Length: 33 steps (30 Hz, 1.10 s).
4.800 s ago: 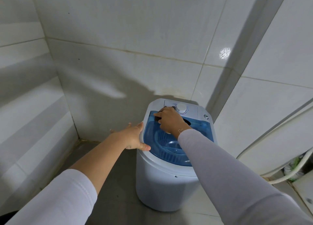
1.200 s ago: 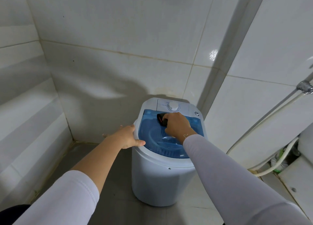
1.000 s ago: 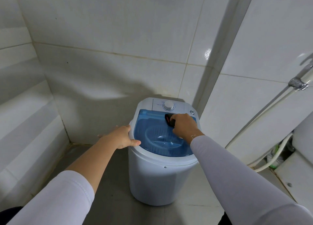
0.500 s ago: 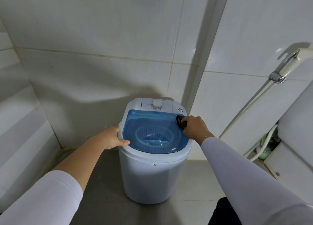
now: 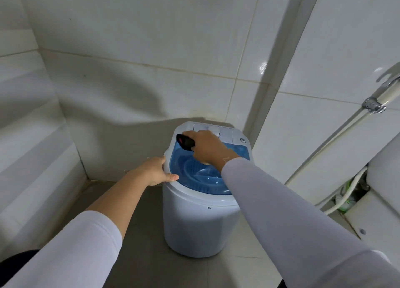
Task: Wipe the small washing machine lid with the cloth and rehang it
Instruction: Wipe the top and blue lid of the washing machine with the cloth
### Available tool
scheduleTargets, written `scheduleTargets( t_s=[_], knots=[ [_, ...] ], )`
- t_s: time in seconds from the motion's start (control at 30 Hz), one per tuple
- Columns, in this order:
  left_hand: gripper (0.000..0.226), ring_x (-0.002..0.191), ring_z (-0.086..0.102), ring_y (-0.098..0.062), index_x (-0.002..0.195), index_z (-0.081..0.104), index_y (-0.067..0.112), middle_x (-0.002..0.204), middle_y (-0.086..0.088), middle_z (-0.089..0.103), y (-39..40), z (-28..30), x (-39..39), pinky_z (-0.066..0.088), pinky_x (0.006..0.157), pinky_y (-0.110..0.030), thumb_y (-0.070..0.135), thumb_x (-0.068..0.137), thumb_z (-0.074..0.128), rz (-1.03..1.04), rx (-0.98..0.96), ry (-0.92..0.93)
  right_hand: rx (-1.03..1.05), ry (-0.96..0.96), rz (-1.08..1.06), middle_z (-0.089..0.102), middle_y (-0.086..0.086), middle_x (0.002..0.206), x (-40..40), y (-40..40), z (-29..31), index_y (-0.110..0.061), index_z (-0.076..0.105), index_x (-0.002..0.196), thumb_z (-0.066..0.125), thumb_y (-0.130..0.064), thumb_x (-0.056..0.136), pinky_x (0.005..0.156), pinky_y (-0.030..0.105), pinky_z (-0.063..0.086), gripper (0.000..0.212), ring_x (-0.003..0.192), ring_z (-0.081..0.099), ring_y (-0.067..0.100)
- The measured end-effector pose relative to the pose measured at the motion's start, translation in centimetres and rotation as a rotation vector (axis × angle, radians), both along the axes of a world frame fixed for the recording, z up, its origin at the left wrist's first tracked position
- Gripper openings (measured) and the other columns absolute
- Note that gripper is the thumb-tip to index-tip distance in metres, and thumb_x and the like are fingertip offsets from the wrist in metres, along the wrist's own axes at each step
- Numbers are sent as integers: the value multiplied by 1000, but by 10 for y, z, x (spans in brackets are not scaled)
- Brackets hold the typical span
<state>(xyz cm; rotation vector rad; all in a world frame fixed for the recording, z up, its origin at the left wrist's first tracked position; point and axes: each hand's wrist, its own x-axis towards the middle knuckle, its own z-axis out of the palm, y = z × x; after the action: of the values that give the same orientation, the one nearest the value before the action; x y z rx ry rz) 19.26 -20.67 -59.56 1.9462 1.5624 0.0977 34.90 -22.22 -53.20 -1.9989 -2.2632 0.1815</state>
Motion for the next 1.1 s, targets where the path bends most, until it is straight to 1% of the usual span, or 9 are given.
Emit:
scheduleTargets(
  t_s=[0.13,0.27,0.33,0.4,0.47,0.7,0.9,1.0,1.1],
  knots=[
    [92,148,11,-28,151,11,12,160,-9,15,1,-4,-2,20,118,-39,50,84,61,-10,17,2,-56,-78,68,47,14,131,-25,6,-17,-19,44,137,52,-4,86,92,38,47,54,116,51,33],
    [87,146,17,-28,150,19,11,157,-10,23,1,-6,-2,23,116,-41,49,84,62,-13,34,-16,-77,-170,83,43,9,139,-29,6,-34,-26,45,136,57,-9,86,99,44,47,55,123,46,33],
    [89,147,16,-29,150,18,13,158,-9,22,3,-8,-4,22,118,-46,51,82,62,-9,24,-10,-75,-181,72,45,8,139,-28,5,-36,-26,44,137,57,-10,86,100,44,46,55,125,44,32],
    [94,147,16,-29,150,17,17,158,-8,21,7,-12,-6,22,116,-54,57,78,63,2,18,10,-67,-197,60,47,9,136,-27,5,-37,-24,45,136,58,-10,86,100,44,46,54,123,45,31],
    [98,147,16,-29,150,17,19,159,-7,20,9,-15,-8,22,114,-58,61,75,63,14,13,21,-61,-202,44,49,8,134,-25,4,-37,-24,45,136,59,-13,86,101,44,46,53,122,46,31],
    [94,147,15,-30,150,18,18,158,-7,21,8,-14,-7,20,115,-59,57,78,63,21,9,15,-43,-204,-31,51,7,133,-6,-2,-40,-29,47,135,56,-11,88,100,44,47,52,124,44,30],
    [88,147,13,-30,150,16,11,158,-10,20,2,-7,-2,20,119,-46,48,84,61,-13,30,7,-37,-195,-93,51,5,134,19,-10,-42,-31,47,135,58,-12,87,101,43,46,52,126,44,28],
    [92,148,11,-30,151,12,13,159,-9,17,5,-11,-4,19,119,-50,52,83,61,-1,21,17,-24,-187,-127,52,5,134,31,-16,-45,-31,47,135,61,-17,87,102,42,46,51,125,45,28],
    [96,148,13,-30,151,13,17,159,-6,18,7,-14,-5,20,116,-57,58,79,61,14,27,54,-4,-168,-168,54,4,133,44,-22,-46,-30,50,133,62,-18,87,101,39,46,49,124,48,27]
  ],
)
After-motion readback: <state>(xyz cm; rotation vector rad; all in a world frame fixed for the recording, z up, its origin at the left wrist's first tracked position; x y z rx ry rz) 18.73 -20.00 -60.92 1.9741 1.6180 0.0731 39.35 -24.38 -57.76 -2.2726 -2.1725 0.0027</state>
